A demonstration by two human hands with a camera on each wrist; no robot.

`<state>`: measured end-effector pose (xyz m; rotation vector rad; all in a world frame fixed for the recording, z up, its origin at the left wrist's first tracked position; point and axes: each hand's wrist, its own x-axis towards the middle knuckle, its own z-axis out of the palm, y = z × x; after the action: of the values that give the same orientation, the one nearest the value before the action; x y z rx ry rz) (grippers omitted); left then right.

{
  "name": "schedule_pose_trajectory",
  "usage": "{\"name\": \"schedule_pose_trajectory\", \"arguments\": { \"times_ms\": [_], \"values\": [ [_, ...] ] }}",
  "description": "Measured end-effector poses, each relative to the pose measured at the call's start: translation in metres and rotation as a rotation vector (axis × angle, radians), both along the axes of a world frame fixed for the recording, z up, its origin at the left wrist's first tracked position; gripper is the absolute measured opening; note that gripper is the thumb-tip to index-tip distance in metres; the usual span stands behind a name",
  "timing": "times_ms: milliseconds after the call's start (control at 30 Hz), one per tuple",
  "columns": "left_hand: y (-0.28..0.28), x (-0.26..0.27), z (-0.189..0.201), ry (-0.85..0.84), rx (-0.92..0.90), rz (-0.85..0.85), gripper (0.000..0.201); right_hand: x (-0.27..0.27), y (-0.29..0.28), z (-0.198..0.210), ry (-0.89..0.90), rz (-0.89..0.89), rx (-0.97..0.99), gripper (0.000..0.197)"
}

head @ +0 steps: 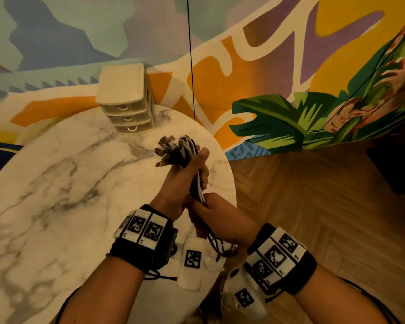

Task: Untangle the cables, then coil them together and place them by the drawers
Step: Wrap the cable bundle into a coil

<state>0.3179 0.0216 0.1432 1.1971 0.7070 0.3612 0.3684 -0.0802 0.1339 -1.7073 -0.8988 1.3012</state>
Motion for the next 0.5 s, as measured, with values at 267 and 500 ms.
{"name": "schedule_pose_trajectory", "arguments": {
  "times_ms": [267,500],
  "values": [
    [0.008,-0.003,0.014,-0.159,-0.225,0.062,0.012,0.007,0.012,-0.01,-0.101,0.088,-0.087,0.042],
    [-0.002,-0.007,0.002,-0.175,-0.304,0.067,0.028,0.016,0.012,-0.009,-0.295,0.324,-0.244,0.028]
  ]
}}
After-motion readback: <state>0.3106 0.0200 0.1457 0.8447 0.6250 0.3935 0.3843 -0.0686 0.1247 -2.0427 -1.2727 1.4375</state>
